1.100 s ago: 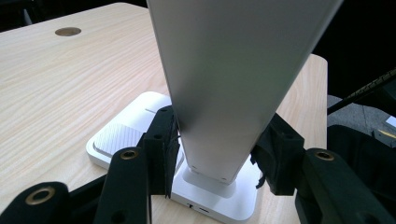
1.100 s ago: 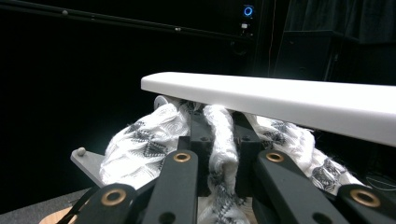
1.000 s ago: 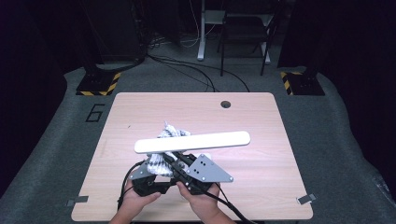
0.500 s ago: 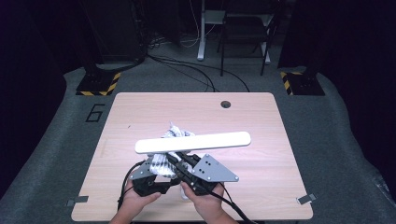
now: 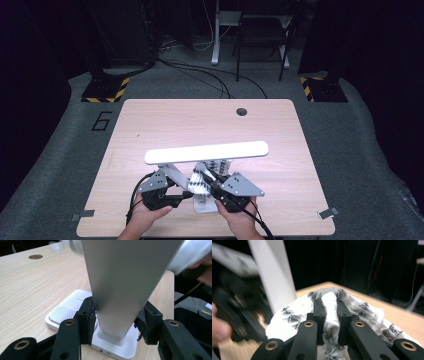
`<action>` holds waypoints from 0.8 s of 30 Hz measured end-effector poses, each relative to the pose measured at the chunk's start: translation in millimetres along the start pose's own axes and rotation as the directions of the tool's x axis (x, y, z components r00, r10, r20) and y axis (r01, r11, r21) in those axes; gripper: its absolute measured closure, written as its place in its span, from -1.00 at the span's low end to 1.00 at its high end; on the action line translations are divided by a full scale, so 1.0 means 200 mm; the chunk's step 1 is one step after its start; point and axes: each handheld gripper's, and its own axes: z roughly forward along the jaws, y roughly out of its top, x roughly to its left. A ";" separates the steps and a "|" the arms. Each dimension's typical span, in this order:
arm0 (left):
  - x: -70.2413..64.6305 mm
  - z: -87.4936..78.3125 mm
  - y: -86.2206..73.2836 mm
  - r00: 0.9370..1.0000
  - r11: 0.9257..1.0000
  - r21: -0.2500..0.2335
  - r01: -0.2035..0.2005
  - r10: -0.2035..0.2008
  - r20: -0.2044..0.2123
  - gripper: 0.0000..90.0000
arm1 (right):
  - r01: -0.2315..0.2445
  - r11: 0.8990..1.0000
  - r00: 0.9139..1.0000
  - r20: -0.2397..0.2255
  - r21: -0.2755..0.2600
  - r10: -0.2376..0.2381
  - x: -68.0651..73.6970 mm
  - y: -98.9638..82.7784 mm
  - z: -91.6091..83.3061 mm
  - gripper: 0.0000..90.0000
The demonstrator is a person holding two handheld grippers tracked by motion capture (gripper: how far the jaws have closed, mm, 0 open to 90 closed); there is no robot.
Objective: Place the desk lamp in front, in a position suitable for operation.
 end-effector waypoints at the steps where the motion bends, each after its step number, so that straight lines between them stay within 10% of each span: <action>1: 0.00 0.00 0.00 1.000 1.000 0.000 0.000 0.000 0.000 0.19 | -0.012 1.000 1.000 0.005 0.028 0.011 -0.02 -0.04 0.00 0.82; 24: 0.00 0.00 0.00 1.000 1.000 0.000 -0.002 0.002 0.002 0.19 | -0.051 0.976 0.999 0.029 0.211 0.046 -0.07 -0.32 0.07 0.79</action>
